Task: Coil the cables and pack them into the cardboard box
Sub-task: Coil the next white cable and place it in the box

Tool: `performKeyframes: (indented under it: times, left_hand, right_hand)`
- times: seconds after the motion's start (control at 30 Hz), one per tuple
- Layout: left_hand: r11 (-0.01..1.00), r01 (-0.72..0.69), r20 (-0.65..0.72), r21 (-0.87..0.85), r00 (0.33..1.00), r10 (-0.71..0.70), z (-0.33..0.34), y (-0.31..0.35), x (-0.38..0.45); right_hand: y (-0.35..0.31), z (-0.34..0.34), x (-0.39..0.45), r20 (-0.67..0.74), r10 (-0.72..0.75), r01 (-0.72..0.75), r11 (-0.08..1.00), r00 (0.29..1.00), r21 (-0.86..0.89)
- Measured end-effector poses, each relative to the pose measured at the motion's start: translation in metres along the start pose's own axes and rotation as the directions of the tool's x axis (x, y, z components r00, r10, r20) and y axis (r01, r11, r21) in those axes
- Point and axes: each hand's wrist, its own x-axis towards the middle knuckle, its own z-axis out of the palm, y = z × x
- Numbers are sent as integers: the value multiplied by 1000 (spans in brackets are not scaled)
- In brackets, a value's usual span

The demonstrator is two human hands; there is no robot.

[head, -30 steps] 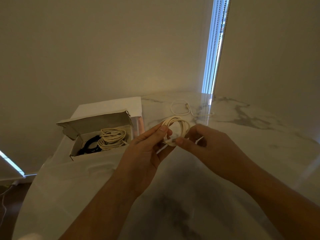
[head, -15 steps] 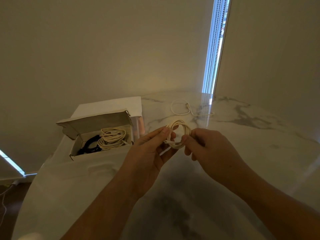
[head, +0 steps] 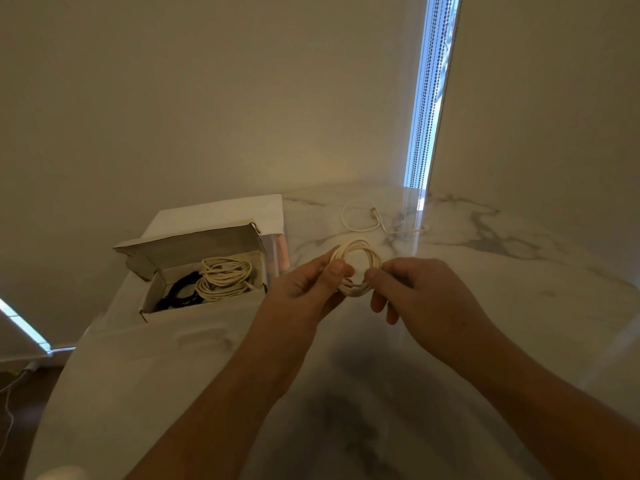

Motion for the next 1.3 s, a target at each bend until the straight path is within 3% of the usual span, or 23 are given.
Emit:
performKeyframes:
  times: [0.27, 0.47, 0.7, 0.97, 1.07, 1.3]
  left_hand:
    - [971, -116, -29, 210, 992, 125, -11, 7, 0]
    - [935, -117, -43, 336, 989, 139, -34, 22, 0]
    - [923, -82, -192, 377, 967, 165, -82, 38, 0]
    - [961, 103, -426, 255, 905, 16, -151, 31, -4]
    - [955, 146, -554, 259, 832, 23, -163, 26, -2]
    - [929, 196, -666, 313, 743, 67, -178, 16, 6]
  right_hand:
    - [-5, 4, 0, 20, -16, 14, 995, 1000, 98]
    - [-25, 15, 9, 38, -11, 2, 978, 999, 210]
    - [-63, 48, 33, 90, -21, -8, 948, 996, 319]
    - [-93, 114, 56, 94, -127, 116, 986, 987, 123]
    - [-98, 134, 63, 105, -114, 111, 993, 988, 40]
    - [-116, 157, 75, 130, -113, 129, 984, 985, -124]
